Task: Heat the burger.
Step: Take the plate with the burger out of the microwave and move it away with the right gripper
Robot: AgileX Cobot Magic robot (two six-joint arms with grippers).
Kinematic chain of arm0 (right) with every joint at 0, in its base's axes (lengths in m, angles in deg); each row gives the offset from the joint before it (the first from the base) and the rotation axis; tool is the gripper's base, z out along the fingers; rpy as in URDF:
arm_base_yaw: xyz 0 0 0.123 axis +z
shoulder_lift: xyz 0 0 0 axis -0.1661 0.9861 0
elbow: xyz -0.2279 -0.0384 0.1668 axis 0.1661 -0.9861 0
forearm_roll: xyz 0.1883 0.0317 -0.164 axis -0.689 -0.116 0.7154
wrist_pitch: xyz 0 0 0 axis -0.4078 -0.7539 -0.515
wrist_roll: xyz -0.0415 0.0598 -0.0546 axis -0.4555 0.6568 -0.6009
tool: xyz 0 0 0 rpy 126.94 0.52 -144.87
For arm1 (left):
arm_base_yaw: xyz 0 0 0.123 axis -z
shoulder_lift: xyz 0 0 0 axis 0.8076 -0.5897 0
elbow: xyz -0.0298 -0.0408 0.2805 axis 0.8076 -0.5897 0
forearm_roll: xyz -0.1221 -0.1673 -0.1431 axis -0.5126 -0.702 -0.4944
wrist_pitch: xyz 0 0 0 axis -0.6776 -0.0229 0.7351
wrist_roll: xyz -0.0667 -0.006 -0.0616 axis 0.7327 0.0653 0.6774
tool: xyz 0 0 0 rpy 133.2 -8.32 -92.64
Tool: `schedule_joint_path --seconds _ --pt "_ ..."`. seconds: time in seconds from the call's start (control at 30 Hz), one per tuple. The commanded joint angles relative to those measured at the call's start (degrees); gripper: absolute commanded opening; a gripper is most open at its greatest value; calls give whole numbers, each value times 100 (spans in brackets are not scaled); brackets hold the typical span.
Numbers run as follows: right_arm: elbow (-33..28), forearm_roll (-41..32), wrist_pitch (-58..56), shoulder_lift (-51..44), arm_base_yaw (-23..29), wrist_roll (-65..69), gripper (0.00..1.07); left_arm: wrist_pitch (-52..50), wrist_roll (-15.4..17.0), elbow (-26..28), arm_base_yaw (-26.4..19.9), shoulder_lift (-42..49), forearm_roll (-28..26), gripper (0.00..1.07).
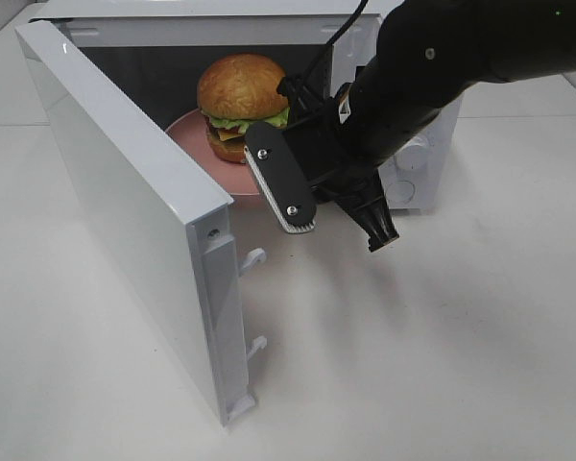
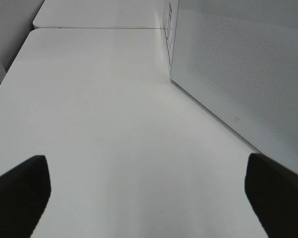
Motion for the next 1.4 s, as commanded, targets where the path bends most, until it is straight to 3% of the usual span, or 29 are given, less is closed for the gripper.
schedule_joint_path --seconds 0.03,0.37,1.4 --pt "-149 40 390 -281 -34 69 0 -40 17 -23 -6 132 -46 100" --pt "-957 103 665 -888 34 80 0 -40 17 -23 -6 132 -46 100" --pt "-2372 665 413 -2595 166 985 0 -40 17 -23 -6 132 -46 100"
